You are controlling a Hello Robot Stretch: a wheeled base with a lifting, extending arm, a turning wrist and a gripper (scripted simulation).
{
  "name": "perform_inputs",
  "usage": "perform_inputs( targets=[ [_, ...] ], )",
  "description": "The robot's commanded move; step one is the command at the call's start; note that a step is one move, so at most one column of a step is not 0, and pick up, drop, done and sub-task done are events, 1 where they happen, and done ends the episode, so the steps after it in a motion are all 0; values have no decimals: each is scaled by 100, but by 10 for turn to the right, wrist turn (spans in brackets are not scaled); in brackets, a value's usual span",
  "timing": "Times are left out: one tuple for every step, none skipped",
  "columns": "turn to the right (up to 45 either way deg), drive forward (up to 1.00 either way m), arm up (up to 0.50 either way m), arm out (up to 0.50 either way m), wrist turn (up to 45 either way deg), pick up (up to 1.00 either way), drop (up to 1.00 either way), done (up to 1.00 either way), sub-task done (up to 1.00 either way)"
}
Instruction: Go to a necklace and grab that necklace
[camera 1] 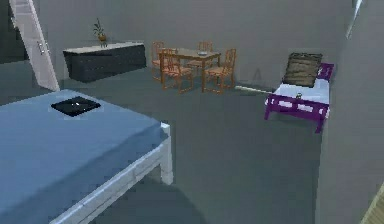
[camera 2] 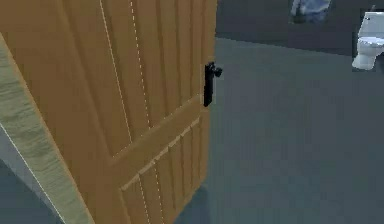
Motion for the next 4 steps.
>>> perform_inputs(
  targets=[
    [-210, 0, 0, 0, 0, 0, 0, 0, 0],
    [0, 20, 0, 0, 0, 0, 0, 0, 0],
    [-210, 0, 0, 0, 0, 0, 0, 0, 0],
    [0, 10, 0, 0, 0, 0, 0, 0, 0]
  ],
)
